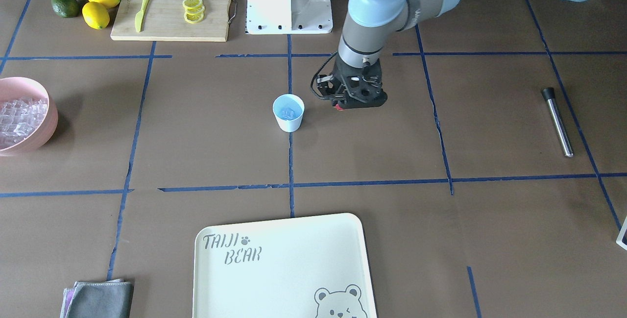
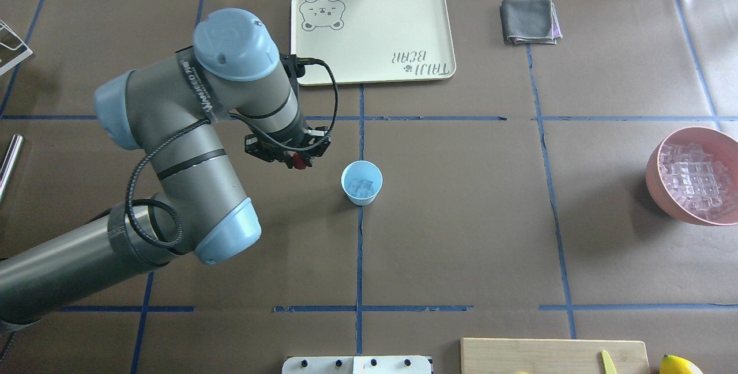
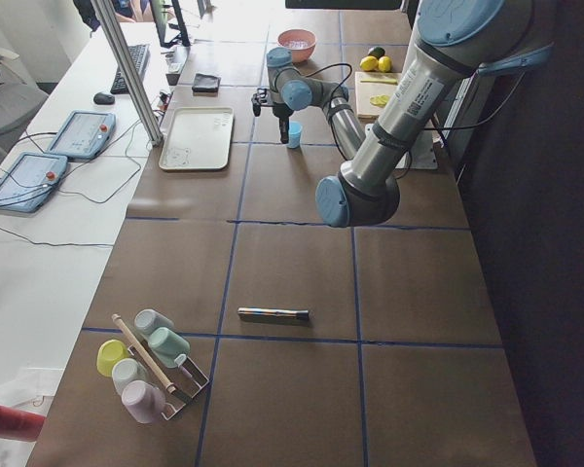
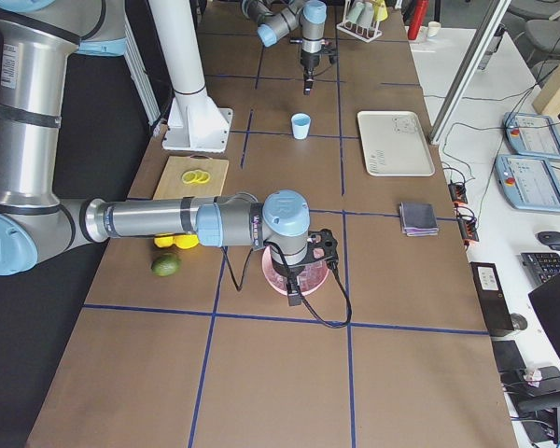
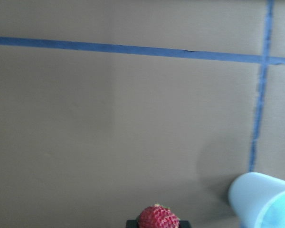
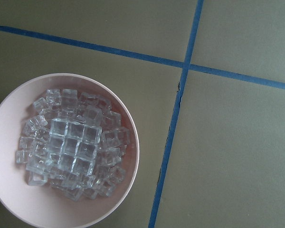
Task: Mash ice and strawberries in cup
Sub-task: 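Carry the strawberry with the left gripper over the light-blue cup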
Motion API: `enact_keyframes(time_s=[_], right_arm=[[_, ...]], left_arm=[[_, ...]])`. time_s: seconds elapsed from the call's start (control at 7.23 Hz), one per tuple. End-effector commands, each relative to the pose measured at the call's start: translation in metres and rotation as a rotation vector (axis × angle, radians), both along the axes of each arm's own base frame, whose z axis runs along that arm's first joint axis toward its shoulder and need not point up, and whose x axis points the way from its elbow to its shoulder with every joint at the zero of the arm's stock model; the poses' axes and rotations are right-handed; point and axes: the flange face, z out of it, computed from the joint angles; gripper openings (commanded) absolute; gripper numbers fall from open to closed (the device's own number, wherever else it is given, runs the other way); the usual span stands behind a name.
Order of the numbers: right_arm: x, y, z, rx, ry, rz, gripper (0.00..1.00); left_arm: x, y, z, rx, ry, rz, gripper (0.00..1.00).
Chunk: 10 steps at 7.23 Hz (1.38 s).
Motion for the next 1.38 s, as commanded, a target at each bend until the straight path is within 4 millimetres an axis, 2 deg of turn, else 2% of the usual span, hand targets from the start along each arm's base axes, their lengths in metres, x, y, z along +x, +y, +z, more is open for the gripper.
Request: enact_keyframes(time_s=[0.0, 0.14, 0.28, 0.41, 0.55, 0.69, 0.83, 1.24], right_arm=[[0.000, 0.000, 0.001, -0.003, -0.001, 0.000, 1.00], [0.000, 0.000, 0.001, -0.002, 0.001, 0.001, 1.00], [0.000, 0.000, 0.001, -0.001, -0.001, 0.000, 1.00], [0.000, 0.000, 0.001, -0.001, -0.001, 0.000, 1.00], [0.000, 0.001, 0.002, -0.006, 0.001, 0.000, 1.00], [0.000, 0.001, 0.002, -0.006, -0.001, 0.000, 1.00], [0.000, 0.000, 0.002, -0.004, 0.001, 0.000, 1.00], [0.000, 0.000, 0.001, -0.003, 0.001, 0.000, 1.00]], left_arm=[[0.030, 0.017, -0.043, -0.033, 0.031, -0.028, 0.00], [0.033, 0.016, -0.047, -0.046, 0.032, -0.037, 0.00], [0.040, 0.013, -0.060, -0.065, 0.038, -0.055, 0.00], [0.052, 0.009, -0.070, -0.078, 0.031, -0.059, 0.00], [0.057, 0.013, -0.070, -0.076, 0.032, -0.049, 0.01], [0.057, 0.012, -0.067, -0.071, 0.029, -0.046, 0.28], [0.056, 0.012, -0.067, -0.049, 0.030, -0.028, 0.99], [0.055, 0.011, -0.062, -0.029, 0.025, -0.017, 1.00]])
